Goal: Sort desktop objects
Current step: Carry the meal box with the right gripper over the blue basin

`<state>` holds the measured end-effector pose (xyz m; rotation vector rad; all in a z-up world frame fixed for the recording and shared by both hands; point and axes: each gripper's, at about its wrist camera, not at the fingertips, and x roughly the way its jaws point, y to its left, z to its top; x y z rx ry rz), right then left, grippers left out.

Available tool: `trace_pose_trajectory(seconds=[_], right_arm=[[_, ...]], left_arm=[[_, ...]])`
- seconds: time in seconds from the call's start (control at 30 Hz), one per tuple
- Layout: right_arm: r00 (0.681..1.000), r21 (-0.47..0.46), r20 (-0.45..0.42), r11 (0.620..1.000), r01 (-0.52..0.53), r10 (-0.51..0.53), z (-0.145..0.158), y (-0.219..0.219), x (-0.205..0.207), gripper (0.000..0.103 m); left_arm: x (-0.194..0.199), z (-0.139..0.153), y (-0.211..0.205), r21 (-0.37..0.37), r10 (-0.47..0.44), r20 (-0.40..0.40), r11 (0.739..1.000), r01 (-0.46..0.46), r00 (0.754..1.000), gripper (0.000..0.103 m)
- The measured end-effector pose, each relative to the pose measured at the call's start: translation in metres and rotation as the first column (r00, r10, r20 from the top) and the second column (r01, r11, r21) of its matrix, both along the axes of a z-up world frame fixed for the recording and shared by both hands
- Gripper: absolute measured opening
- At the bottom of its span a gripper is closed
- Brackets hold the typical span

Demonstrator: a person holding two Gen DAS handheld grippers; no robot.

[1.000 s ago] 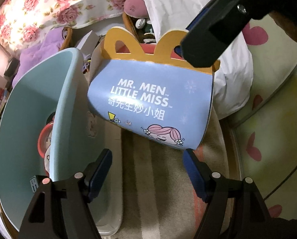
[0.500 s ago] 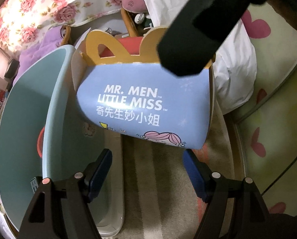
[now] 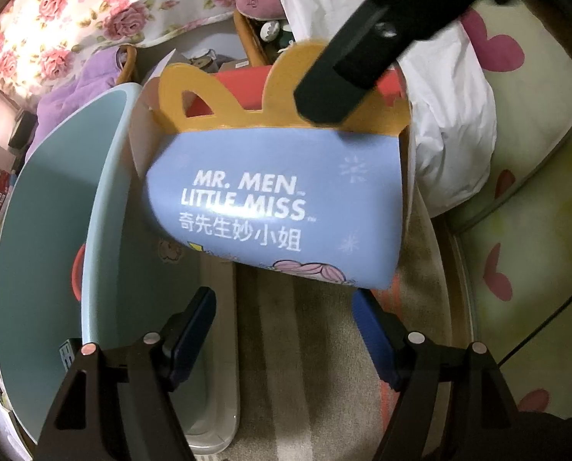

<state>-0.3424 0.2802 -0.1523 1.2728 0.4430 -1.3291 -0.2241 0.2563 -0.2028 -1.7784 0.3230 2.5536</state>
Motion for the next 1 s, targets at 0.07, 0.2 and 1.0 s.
trace_pose_trajectory(seconds=[0.07, 0.2, 1.0], right_arm=[[0.998, 0.008, -0.017, 0.998, 0.065, -0.065, 0.000, 0.003, -0.004, 0.001], [0.993, -0.012, -0.025, 0.993, 0.117, -0.117, 0.002, 0.010, -0.007, 0.000], [0.951, -0.101, -0.075, 0.951, 0.293, -0.301, 0.054, 0.030, 0.002, 0.000]], left_arm=[[0.000, 0.001, -0.001, 0.009, 0.002, -0.001, 1.000, -0.002, 1.000, 0.077], [-0.002, 0.005, -0.004, 0.015, 0.009, -0.005, 1.000, -0.009, 1.000, 0.077], [-0.011, 0.029, -0.008, 0.040, -0.011, -0.037, 0.999, 0.013, 0.999, 0.077]])
